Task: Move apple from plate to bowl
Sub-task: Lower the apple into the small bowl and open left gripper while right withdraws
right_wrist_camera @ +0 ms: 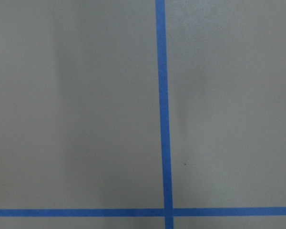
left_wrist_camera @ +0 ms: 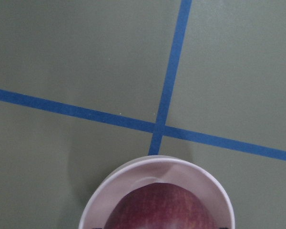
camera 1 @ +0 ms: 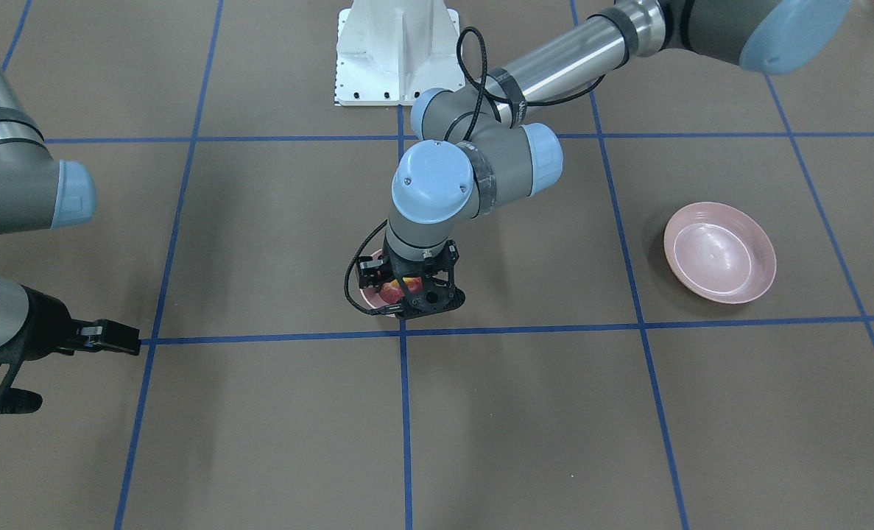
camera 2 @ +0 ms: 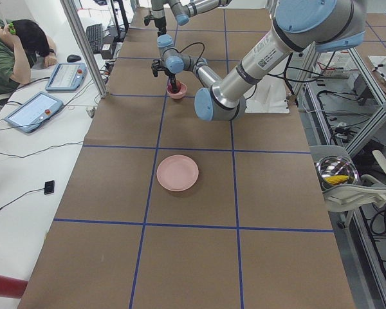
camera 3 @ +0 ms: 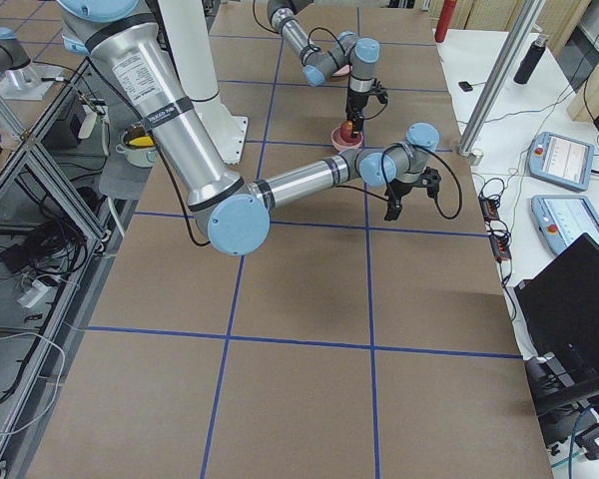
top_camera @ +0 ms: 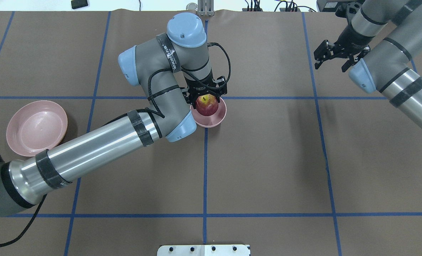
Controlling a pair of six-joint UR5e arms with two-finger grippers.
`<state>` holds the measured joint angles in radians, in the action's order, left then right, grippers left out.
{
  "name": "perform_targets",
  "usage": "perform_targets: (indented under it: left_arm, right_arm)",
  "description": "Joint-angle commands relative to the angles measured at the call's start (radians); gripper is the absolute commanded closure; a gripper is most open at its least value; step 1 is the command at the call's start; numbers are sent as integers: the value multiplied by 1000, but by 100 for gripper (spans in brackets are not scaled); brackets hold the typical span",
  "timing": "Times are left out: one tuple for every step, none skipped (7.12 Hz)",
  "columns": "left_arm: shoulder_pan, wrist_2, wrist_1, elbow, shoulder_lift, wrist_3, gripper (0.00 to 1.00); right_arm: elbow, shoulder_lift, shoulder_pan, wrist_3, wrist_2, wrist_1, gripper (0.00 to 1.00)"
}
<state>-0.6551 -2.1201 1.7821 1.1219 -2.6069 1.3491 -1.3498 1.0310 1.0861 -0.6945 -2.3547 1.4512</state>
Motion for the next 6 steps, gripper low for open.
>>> perform_targets:
  left_arm:
    - [15,26,3,1,1,1,1]
    - [15,26,0,10,2,2,1]
    - [12,28,-9,41,11,1,1]
    - [-32,17,-12,83,42,-13,1]
    - [-91,-15,-12,163,126,-57,1]
    - [-163,-49,-64,256,219,-197,1]
  right_arm:
    - [0,1,6,16,0,0,0]
    - [-2,1,9,29,0,0,0]
    - [-5,17,24,61,0,0,0]
    - [-5,40,52,149,2,0,0]
    - [-5,73,90,259,8,0,0]
    - [-5,96,125,333,26,0,0]
